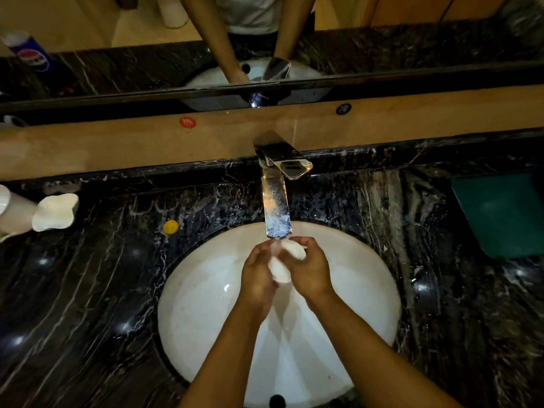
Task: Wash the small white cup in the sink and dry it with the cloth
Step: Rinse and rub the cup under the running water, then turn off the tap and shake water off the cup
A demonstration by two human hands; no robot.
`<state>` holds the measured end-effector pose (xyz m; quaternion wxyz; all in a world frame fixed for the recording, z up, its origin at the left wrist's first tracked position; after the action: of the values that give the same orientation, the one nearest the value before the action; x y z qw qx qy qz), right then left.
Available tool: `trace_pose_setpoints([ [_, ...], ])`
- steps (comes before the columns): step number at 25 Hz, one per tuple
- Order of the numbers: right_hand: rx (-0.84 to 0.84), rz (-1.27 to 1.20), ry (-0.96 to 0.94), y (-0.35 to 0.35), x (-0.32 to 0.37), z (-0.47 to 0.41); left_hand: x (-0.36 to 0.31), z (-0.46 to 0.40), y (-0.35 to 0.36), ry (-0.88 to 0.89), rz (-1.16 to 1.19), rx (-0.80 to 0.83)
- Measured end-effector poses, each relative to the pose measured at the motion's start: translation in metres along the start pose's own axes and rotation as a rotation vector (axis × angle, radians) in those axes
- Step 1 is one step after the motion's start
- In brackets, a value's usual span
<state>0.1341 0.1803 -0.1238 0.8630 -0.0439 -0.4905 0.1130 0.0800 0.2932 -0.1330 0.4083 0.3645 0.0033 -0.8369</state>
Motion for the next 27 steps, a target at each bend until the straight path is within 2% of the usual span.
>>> trace_pose_setpoints([
  [4,0.025,-0.037,0.039,-0.001,0.001,-0.004,-0.002,0.001,0.000,0.025,-0.105,0.122],
  [8,0.158,-0.029,0.016,0.013,0.003,0.010,-0.008,-0.001,-0.010,0.081,-0.294,-0.086],
  [12,0.092,0.001,-0.028,0.014,0.010,0.016,-0.011,-0.008,-0.008,0.086,-0.455,-0.129],
  [14,0.122,-0.014,-0.027,0.019,0.015,0.018,-0.013,-0.014,-0.012,0.030,-0.485,-0.179],
  [16,0.134,-0.090,0.022,0.022,0.017,0.019,-0.008,-0.018,-0.019,-0.075,-0.402,-0.197],
  [18,0.090,-0.136,0.051,0.018,0.027,0.020,0.000,-0.015,-0.020,-0.162,-0.255,-0.133],
  [22,-0.093,-0.120,-0.044,-0.013,0.073,0.013,0.002,-0.008,-0.017,-0.184,-0.042,0.008],
  [25,0.006,-0.309,-0.180,-0.017,0.126,0.017,-0.003,-0.007,-0.020,-0.118,-0.002,0.028],
  [27,0.095,-0.350,-0.267,-0.011,0.157,0.020,-0.003,-0.004,-0.018,-0.119,-0.012,0.044],
])
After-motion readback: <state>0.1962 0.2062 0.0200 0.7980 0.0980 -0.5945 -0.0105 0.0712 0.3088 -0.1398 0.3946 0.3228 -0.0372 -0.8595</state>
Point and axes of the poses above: each hand's wrist, its own z-axis away from the middle knuckle, its own y-axis out of the palm, x = y × z, the point moved 8 cm from there along -z, towards the middle knuckle, and after that the axes turned 1 degree about -y, right-handed, at the moved point
